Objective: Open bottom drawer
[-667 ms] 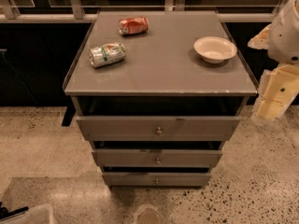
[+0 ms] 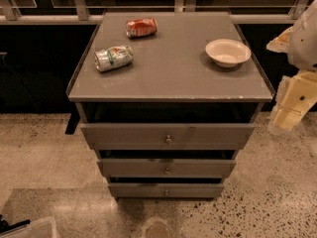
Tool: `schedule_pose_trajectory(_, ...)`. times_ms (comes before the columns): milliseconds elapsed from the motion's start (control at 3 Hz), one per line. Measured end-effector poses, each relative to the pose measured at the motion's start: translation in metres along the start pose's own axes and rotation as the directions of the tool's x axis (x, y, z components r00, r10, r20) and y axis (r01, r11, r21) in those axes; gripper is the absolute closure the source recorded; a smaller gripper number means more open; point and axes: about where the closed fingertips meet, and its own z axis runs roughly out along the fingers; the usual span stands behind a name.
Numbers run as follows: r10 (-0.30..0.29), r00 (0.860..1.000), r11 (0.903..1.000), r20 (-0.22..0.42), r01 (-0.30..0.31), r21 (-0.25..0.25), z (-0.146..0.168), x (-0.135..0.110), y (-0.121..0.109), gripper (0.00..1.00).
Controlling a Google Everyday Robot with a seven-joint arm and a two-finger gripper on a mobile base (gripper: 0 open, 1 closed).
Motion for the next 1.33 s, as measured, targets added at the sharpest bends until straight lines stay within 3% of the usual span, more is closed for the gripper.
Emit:
schedule_pose_trajectory(333, 0.039, 0.999, 0.9975, 0.033, -0.041, 0.057, 0.002, 0.015, 0.021, 0.0)
schedule_pose_trajectory(667, 0.102, 0.99, 0.9904, 0.101, -0.111, 0.083, 0.029, 0.044, 0.056, 0.0)
schedule_pose_trajectory(1000, 0.183, 0.959, 0.9807, 0.217, -0.194, 0.029, 0.095, 0.077, 0.096, 0.0)
schedule_pose_trajectory(1333, 0.243, 0.888, 0.9666, 0.389, -0.255, -0.021, 0.175, 0.082, 0.104, 0.0)
